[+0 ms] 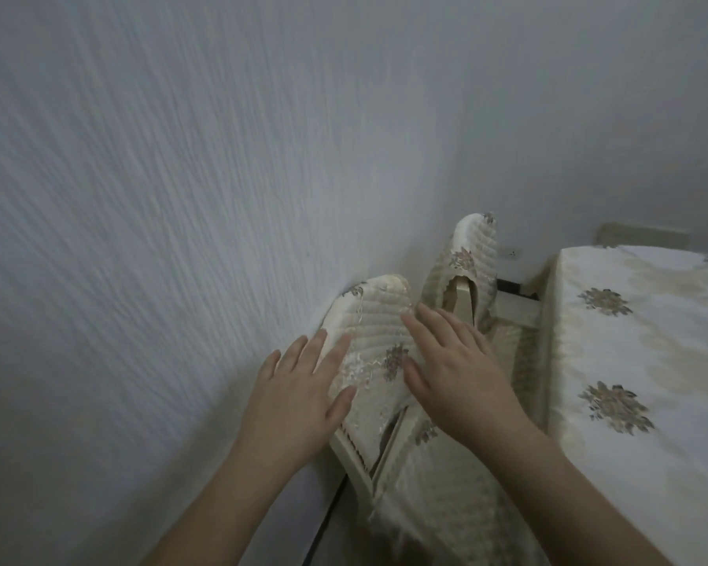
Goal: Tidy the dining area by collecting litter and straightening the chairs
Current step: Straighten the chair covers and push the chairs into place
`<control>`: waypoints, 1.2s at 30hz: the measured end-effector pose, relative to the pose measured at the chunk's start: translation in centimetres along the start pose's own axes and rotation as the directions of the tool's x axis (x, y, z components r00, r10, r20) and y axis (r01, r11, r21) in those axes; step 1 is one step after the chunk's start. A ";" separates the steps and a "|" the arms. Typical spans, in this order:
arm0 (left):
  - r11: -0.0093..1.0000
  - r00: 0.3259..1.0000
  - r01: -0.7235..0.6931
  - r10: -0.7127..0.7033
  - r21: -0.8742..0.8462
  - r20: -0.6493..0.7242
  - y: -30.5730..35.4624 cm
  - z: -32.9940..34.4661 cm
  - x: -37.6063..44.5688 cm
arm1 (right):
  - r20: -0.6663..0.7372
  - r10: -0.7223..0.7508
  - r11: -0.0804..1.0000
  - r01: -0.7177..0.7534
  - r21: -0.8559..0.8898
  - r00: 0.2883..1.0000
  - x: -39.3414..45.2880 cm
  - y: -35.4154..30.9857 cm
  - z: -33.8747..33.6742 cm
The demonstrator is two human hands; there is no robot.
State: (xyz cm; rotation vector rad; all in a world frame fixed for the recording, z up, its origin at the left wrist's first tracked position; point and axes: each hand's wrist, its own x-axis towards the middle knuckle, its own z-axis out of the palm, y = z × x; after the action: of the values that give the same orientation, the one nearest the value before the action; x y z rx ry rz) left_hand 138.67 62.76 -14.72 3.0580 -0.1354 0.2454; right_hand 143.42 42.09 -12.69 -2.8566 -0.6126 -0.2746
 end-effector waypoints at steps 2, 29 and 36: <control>0.999 1.000 0.013 -0.013 0.033 0.012 -1.5 1.2 1.6 | 0.007 -0.002 1.000 0.002 0.000 1.000 2.0 0.0 0.9; 0.982 0.960 0.190 -0.188 0.007 0.209 -4.9 18.0 11.2 | 0.289 -0.132 0.991 0.135 0.008 0.948 24.3 4.7 17.4; 0.918 0.914 0.376 -0.346 -0.124 0.212 -4.4 19.4 12.1 | 0.344 -0.165 0.984 0.179 -0.008 0.924 29.5 6.6 21.6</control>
State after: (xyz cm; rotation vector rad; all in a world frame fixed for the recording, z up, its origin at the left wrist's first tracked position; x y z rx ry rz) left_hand 153.97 64.63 -32.13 2.8627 0.3826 -0.0730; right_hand 175.61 52.69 -27.91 -2.9130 -0.9347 0.1944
